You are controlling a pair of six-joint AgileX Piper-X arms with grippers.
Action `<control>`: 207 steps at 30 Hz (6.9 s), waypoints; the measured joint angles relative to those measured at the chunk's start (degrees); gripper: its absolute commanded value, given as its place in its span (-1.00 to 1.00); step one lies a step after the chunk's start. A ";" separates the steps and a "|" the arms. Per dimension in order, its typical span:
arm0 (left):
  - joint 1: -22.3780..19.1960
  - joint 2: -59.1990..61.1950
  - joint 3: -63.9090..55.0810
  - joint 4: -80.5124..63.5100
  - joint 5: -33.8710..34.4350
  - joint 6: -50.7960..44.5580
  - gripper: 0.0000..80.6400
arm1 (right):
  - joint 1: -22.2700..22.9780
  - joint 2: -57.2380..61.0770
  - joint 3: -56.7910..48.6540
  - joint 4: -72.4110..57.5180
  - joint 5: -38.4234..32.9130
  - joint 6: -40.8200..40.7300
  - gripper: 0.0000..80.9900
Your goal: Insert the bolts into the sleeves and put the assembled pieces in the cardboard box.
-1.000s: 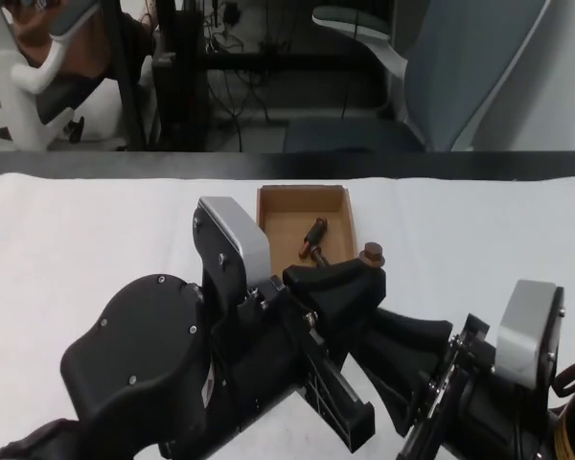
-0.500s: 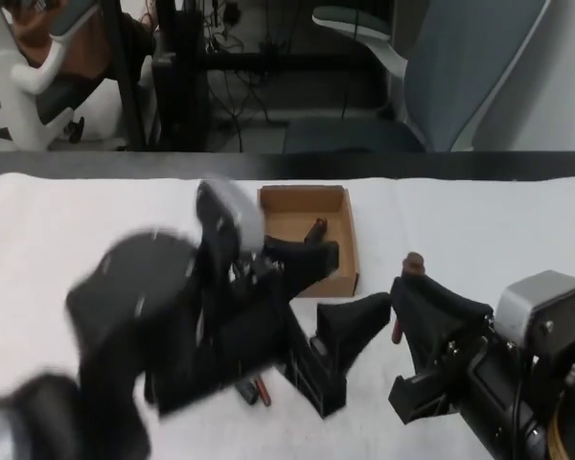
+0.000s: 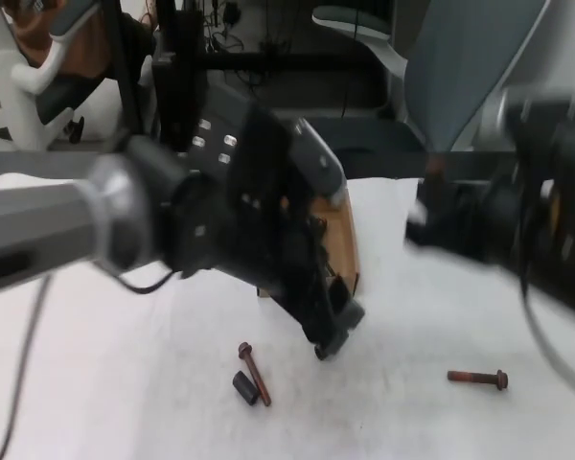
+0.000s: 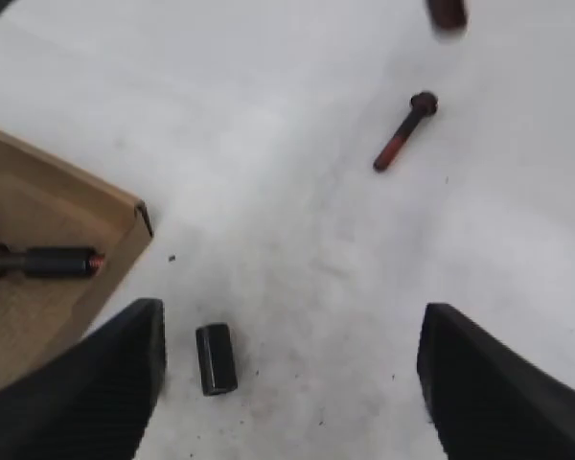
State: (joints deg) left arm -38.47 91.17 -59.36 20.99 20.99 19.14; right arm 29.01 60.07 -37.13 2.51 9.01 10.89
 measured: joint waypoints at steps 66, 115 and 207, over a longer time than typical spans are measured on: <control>-2.18 1.16 -14.24 16.12 -9.52 2.28 -0.95 | -15.80 25.17 -24.32 48.91 -4.10 30.98 0.73; -2.18 -28.73 5.15 -6.01 -16.17 -0.66 -0.95 | -14.80 32.89 -10.17 38.78 7.21 68.00 -0.99; -3.27 -18.61 44.72 -75.63 -12.98 -30.51 -0.95 | 14.64 7.25 -1.88 -14.60 -14.34 -9.46 0.06</control>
State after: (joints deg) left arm -41.74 72.56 -14.64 -54.64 8.01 -11.37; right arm 43.65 67.32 -39.01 -12.09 -5.33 1.42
